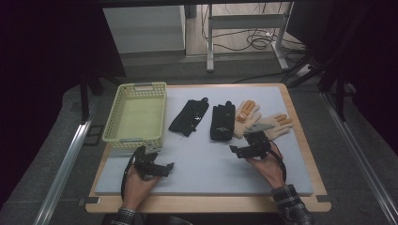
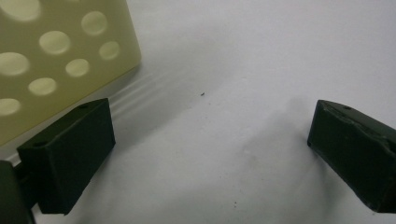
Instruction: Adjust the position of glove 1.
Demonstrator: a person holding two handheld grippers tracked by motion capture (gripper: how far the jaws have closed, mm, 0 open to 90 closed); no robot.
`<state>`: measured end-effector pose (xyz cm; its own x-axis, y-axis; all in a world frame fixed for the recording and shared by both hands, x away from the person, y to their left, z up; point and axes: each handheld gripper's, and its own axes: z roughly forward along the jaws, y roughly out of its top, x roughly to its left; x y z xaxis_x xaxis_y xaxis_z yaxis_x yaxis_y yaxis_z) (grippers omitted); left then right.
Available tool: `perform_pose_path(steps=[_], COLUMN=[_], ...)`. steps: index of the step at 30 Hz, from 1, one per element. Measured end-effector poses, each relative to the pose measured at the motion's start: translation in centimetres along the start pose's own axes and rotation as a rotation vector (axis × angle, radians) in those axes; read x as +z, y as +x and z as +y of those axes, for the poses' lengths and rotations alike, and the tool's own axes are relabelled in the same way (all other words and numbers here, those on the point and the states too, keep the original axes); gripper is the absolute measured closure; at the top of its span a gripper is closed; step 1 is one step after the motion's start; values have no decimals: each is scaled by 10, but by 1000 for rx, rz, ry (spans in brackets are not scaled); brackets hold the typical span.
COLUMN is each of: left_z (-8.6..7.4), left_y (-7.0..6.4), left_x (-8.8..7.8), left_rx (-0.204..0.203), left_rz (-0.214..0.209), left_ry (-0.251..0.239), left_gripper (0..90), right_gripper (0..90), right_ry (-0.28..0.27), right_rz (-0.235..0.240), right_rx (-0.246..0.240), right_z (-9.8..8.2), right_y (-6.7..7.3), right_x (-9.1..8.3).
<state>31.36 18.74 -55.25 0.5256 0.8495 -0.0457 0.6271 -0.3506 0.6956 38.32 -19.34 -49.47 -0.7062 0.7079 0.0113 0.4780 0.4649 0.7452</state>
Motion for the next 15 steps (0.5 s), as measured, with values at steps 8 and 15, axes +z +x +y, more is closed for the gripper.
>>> perform_pose_path(steps=[8, 15], left_z=[0, 0], left_y=[0, 0], left_x=[0, 0], left_rx=[0, -1], left_rz=[0, -1], left_ry=[0, 0], left_gripper=[8, 8], right_gripper=[224, 260], right_ry=[2, 6], right_rz=[38, 71], right_rx=[-54, -99], right_z=[27, 59], right_y=[13, 34], right_x=[27, 64])
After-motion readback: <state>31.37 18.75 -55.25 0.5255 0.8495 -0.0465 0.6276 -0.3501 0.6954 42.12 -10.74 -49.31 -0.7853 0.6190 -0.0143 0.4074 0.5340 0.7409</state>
